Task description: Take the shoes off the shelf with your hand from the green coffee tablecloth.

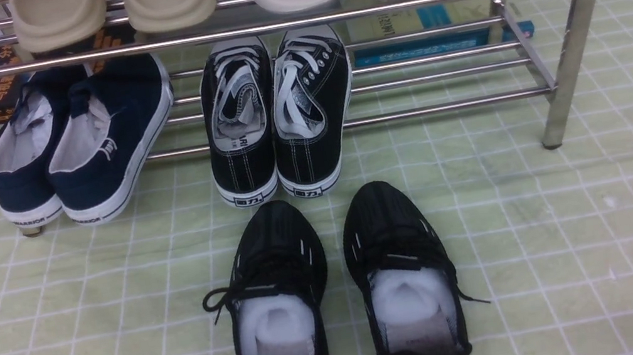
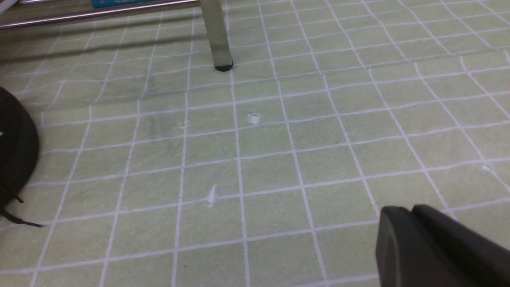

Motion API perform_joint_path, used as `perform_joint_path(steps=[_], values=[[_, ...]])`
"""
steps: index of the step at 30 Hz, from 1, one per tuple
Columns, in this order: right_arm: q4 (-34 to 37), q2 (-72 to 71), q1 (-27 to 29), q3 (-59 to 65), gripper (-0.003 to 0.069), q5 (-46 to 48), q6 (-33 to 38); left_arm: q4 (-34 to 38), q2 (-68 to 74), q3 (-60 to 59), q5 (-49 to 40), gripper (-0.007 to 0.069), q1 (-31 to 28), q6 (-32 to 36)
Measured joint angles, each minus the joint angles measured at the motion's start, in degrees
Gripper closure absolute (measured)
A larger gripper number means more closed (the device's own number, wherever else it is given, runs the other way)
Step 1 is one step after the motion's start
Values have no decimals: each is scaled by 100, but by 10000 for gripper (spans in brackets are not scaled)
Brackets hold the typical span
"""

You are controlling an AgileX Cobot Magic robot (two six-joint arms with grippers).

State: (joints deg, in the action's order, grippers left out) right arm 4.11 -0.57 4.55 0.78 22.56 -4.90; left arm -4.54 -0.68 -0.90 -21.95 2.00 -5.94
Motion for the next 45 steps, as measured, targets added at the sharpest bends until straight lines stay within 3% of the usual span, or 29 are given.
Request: perform_joint_path(steps=[45], values=[[0,0,0,0,554,6,-6,0,0,0,0,384,0,0]])
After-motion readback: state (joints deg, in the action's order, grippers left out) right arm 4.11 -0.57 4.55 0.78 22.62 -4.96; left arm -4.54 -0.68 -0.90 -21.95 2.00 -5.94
